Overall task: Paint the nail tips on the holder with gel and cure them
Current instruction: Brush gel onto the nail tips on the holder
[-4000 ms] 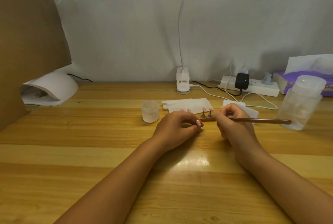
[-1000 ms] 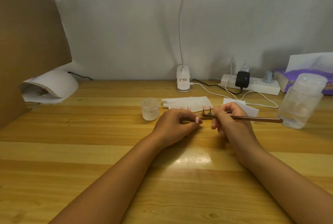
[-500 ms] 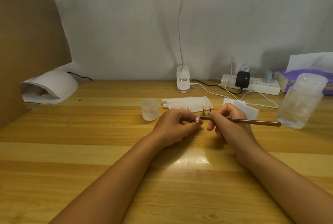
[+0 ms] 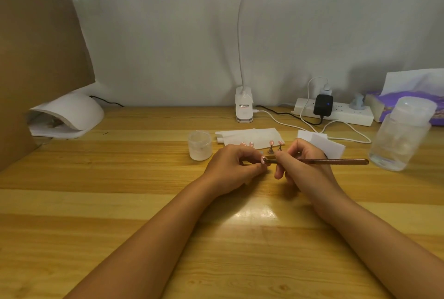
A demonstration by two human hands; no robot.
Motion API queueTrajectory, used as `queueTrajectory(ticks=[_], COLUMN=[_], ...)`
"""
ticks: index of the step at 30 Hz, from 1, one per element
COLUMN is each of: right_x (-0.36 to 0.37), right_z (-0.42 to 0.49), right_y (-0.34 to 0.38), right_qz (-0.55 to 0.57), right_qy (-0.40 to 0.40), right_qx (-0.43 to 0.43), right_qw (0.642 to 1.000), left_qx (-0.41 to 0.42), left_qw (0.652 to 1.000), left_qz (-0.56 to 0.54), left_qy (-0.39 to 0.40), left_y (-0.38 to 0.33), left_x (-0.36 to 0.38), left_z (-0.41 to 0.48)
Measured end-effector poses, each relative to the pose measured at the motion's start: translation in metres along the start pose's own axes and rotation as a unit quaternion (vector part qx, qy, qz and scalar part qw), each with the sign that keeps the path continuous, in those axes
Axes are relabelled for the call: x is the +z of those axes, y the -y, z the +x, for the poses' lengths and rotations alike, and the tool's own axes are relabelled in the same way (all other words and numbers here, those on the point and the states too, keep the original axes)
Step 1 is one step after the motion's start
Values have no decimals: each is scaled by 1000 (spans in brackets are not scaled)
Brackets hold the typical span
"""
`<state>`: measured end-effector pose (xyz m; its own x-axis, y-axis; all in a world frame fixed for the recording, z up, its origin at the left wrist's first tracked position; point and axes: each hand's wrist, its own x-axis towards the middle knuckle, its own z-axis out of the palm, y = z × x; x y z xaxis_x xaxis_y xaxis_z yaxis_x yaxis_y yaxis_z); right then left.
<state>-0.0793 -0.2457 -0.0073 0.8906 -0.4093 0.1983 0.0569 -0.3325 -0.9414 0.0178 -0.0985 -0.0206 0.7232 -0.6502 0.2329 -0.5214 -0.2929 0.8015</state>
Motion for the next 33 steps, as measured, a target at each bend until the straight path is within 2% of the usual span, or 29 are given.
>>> queueTrajectory(ticks=[11,18,33], right_x=[0,-3,-1], right_z=[0,-2,0], right_y=[1,4,2], right_qz=[5,88,27], right_qy=[-10,-42,-28], right_qx=[16,9,11], right_qw=[1000,995,999], left_qx=[1,-6,-16], left_qw=[1000,1000,1000], left_qz=[-4,-27,-16], left_qy=[-2,5,12], left_y=[-1,-3,-4], left_x=[-1,0,0], left_z=[-2,-3,-2])
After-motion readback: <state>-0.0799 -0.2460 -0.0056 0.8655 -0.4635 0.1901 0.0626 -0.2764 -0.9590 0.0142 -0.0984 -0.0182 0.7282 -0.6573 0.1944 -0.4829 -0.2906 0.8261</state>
